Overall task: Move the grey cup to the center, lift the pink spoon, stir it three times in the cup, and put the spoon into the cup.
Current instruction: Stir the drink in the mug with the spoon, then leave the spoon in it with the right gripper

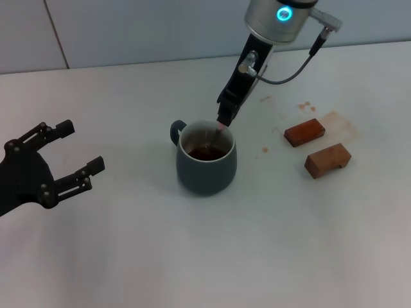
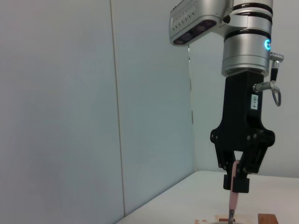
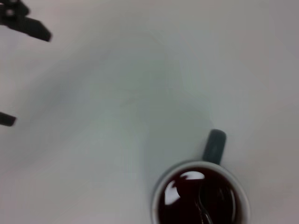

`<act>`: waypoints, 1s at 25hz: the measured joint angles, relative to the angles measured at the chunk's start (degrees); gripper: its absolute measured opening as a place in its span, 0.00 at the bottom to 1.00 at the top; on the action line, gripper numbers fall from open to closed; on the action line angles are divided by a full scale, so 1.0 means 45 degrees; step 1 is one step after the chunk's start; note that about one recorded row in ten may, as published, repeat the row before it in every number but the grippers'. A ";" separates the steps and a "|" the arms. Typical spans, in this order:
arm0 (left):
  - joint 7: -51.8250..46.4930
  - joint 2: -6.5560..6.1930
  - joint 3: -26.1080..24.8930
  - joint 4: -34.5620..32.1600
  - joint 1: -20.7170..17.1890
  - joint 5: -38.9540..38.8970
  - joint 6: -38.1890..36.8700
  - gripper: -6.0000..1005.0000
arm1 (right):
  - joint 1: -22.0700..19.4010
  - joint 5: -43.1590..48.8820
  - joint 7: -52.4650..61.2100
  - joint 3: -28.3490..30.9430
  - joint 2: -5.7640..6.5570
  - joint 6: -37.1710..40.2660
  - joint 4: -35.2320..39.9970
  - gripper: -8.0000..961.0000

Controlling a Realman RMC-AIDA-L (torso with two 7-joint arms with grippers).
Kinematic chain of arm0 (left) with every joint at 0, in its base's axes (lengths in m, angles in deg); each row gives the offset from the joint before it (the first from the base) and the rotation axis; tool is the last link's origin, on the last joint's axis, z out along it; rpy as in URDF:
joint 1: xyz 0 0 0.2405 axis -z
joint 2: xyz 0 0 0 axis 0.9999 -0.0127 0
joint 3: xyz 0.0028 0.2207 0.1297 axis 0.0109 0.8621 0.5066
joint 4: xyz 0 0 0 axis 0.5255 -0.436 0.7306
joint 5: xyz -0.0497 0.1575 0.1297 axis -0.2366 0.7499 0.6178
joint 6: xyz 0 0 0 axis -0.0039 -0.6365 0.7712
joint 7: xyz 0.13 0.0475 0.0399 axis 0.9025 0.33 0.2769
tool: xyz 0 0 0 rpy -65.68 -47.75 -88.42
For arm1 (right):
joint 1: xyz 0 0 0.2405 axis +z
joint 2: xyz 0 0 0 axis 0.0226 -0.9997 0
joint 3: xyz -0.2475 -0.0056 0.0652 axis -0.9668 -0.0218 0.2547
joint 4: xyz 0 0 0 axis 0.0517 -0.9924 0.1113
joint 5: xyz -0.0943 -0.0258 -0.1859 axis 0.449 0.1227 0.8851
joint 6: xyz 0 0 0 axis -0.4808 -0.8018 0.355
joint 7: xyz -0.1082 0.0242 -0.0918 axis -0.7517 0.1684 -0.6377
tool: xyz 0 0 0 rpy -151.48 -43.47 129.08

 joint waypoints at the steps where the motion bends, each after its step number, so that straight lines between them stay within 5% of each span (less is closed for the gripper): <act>1: 0.0000 0.0000 0.0006 0.0000 -0.0014 0.0002 0.0000 0.85 | 0.0039 0.0068 0.0045 -0.0004 0.0004 0.0096 -0.0007 0.13; 25: 0.0000 0.0000 0.0028 0.0000 -0.0092 0.0010 -0.0074 0.85 | 0.0438 -0.0033 -0.0017 0.0269 -0.0084 -0.0031 0.0016 0.13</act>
